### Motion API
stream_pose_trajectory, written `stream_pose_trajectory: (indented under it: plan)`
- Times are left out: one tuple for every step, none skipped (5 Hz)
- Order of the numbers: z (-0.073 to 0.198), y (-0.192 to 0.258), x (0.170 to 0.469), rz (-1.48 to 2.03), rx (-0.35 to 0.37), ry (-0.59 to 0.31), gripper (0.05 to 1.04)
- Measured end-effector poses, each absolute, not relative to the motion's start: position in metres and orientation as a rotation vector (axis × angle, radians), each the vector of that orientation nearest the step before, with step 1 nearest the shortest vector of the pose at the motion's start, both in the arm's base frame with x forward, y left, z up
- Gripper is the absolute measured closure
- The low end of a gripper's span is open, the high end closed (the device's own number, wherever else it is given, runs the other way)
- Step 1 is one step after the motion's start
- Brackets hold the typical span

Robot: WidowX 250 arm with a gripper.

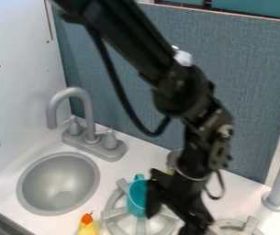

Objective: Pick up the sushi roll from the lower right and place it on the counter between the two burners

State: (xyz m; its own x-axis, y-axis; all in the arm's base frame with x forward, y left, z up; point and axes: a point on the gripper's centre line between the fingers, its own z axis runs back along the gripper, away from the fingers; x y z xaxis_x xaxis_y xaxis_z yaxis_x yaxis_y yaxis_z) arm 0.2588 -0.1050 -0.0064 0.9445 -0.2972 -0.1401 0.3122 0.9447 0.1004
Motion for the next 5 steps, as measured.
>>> stream_pose_trajectory:
  plan:
    - [-0.017, -0.128, 0.263, -0.422, 0.095, 0.103, 0.081]
    - [-0.028, -0.141, 0.274, -0.43, 0.085, 0.099, 0.081]
    - [-0.036, -0.152, 0.288, -0.45, 0.056, 0.049, 0.081]
    - [-0.042, -0.162, 0.304, -0.451, 0.046, 0.023, 0.081]
    - [-0.052, -0.168, 0.315, -0.439, 0.061, 0.042, 0.081]
